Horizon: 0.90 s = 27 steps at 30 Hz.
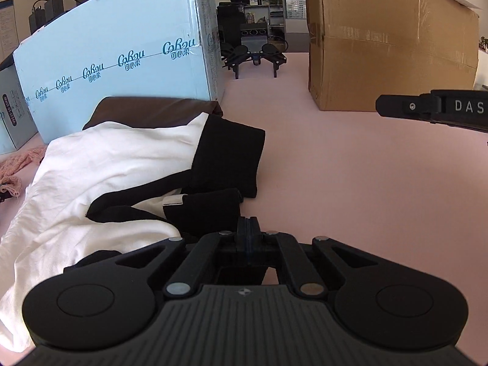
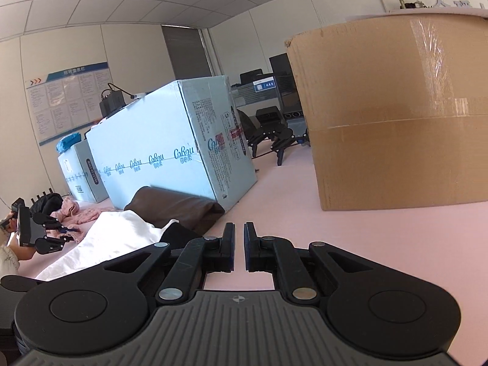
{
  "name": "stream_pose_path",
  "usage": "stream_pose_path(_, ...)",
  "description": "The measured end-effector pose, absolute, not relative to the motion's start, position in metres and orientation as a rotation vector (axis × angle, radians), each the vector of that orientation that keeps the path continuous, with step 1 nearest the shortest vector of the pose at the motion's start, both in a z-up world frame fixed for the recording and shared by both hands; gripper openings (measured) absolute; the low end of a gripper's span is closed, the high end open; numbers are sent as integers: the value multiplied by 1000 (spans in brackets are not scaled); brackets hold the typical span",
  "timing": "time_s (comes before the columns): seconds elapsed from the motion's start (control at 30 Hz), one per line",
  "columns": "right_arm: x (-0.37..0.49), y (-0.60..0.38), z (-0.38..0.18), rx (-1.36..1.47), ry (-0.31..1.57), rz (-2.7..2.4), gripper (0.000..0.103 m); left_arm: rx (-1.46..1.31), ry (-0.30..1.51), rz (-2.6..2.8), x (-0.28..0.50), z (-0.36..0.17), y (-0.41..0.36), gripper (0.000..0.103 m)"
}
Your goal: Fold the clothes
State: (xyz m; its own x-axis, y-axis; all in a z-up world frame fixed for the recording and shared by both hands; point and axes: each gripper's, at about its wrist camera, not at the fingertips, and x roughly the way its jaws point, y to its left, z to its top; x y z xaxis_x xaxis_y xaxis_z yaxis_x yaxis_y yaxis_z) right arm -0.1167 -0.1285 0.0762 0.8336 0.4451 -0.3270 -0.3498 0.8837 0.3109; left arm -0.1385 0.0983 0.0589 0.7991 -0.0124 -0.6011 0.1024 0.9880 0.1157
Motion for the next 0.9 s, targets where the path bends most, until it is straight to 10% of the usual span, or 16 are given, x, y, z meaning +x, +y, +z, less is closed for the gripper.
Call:
stream_pose_path(0.23,-105,-100,44,192,539,491,6,258,541,59,-155,56,111,14)
stream_pose_path(0.3,-100,-89,38,159,581,530,10,286,499,61,-164,54,120,71)
stream_pose_path(0.37,-94,-84,34,189,645,614,68,265,426,81,-176,54,131,95)
stream_pose_path(0.43,-94,-87,32,261,627,649,95,255,373,126,-187,55,139,95)
stream_pose_path(0.9,-62,-76,18,357,697,647,99,-6,620,161,-168,44,202,103)
